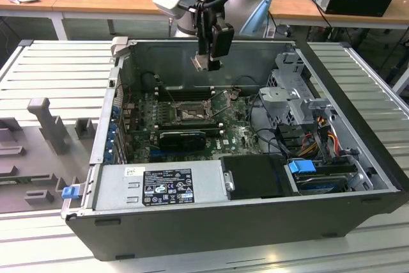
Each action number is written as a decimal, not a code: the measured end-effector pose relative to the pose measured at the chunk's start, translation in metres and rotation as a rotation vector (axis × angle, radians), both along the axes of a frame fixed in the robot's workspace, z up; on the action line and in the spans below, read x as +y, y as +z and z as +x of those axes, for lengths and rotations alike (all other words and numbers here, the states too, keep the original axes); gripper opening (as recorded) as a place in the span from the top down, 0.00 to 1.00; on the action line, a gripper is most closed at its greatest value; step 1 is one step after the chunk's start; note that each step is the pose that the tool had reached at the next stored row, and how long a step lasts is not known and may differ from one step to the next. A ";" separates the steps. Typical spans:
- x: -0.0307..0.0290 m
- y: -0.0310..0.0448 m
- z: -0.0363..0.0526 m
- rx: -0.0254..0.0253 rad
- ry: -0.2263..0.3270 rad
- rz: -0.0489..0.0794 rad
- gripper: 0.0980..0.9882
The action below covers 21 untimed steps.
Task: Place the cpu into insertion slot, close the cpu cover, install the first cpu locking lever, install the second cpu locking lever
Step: 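Place the cpu into insertion slot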
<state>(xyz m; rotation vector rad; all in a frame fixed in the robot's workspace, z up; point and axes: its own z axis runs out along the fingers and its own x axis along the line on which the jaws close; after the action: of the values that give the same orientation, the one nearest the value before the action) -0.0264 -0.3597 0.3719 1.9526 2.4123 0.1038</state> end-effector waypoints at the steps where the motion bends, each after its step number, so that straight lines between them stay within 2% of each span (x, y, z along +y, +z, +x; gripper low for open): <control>1: 0.0000 -0.0001 0.0000 0.0000 -0.010 0.000 0.52; 9: 0.0000 -0.0007 0.0000 -0.0001 -0.108 0.000 0.52; 21: 0.0000 -0.0012 0.0000 -0.0001 -0.191 0.000 0.52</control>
<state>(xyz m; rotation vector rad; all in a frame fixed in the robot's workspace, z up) -0.0264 -0.3597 0.3707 2.1690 2.2113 0.0979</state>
